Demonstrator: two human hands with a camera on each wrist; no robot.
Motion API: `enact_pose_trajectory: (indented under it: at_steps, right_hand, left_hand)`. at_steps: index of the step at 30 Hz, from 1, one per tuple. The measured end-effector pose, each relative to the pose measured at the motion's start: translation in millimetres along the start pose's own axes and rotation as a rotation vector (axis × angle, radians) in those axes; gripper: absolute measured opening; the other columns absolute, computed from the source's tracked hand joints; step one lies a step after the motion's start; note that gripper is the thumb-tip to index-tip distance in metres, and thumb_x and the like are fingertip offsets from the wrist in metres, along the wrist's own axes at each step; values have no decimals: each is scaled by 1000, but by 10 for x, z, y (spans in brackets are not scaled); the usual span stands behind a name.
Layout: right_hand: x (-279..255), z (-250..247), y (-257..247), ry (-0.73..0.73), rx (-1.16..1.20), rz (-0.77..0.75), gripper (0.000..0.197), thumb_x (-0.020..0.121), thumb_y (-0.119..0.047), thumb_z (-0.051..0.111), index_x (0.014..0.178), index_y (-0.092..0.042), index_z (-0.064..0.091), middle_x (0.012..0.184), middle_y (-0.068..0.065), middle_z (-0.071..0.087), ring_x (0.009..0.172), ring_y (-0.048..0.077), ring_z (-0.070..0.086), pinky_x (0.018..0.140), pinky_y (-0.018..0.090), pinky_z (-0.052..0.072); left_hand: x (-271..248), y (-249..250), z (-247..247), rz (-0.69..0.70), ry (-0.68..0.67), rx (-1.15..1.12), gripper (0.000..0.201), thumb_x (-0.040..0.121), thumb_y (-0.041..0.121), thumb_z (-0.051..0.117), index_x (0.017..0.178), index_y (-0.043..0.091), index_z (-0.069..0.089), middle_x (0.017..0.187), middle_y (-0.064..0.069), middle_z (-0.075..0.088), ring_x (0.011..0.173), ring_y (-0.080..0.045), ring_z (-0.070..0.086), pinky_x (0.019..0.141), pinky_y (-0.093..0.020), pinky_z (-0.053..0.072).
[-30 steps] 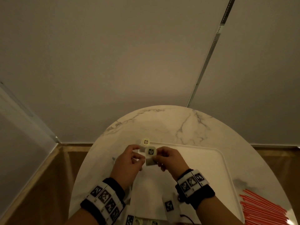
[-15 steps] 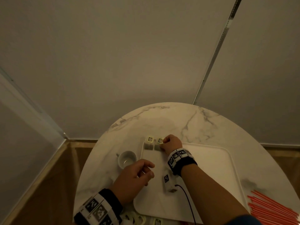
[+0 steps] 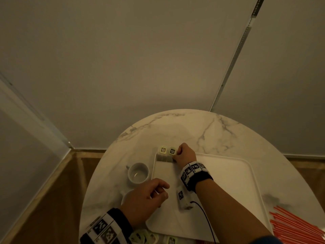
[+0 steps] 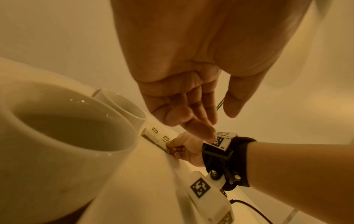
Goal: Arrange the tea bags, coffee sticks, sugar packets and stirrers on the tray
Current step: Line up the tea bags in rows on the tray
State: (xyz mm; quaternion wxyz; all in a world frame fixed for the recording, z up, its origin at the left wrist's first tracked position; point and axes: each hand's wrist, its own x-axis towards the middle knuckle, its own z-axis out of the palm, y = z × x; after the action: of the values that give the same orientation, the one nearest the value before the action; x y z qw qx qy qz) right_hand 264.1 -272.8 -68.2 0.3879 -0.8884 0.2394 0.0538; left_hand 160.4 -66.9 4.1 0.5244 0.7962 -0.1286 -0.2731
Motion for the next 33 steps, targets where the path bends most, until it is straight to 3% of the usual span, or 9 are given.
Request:
enact_pose_trajectory:
  at_steps: [3,7,10,15,19,24,28,30,33]
  right_hand:
    - [-5,15,-12,12,-3,-3,27,77,-6,68,79,-16,42,75,2,52,71,21,50,61,27,38]
    - [-2,18,-5,8,-15,3,27,78,-7,68,80,-16,42,71,-2,49,67,18,47,51,22,32]
    - [-1,20,-7,13,-18,5,27,78,-7,68,80,-15,42,70,-2,48,66,18,45,50,22,30]
    - [-15,-4,-27,57,24,41,25,77,-9,68,83,-14,45,80,5,55,73,23,49,62,29,38]
    - [-214,-178,-76,51,94,11,25,78,-20,72,83,-15,49,75,-1,53,74,20,51,65,29,40]
    - [-963,-393,-73,-180,-45,-171,24,77,-29,77,91,-15,62,88,0,63,83,16,58,75,25,45]
    - [-1595,-380,69,-401,-229,-235,21,81,-32,71,99,-22,66,96,-6,62,89,11,57,80,21,45]
    - [-1847,-315,169,-472,-305,-247,22,83,-33,68,102,-23,67,101,-5,64,93,12,58,83,22,46]
    - [-2153,-177,277,-534,-390,-275,23,85,-31,62,106,-24,67,108,-2,64,101,17,59,84,23,43]
  left_hand:
    - [-12,-9,8,-3,-6,20,19,79,38,59,97,38,65,90,4,68,77,-12,64,79,-36,57]
    - [-15,-61,18,11,-19,46,15,84,30,61,96,40,65,90,3,67,73,-12,63,77,-36,56]
    - [-22,-84,22,26,-12,86,16,88,25,62,96,39,64,90,4,68,73,-12,63,78,-34,55]
    - [-43,-78,33,34,-3,161,14,90,28,61,99,38,62,92,6,67,77,-11,63,79,-28,54]
    - [-72,-132,27,14,-24,233,12,90,31,61,98,41,61,91,7,67,79,-7,62,78,-24,53]
    - [-210,-217,12,-9,-246,405,19,89,35,61,106,29,65,103,12,65,91,-2,60,86,-23,52]
    - [-405,-277,78,7,-354,632,20,88,35,60,106,26,64,109,8,62,96,-8,58,89,-25,49]
    - [-530,-345,116,-9,-377,727,19,87,32,57,105,27,63,111,7,59,101,-13,57,90,-30,48]
    - [-681,-410,154,21,-318,777,15,86,25,55,100,22,61,107,5,56,99,-15,57,81,-28,47]
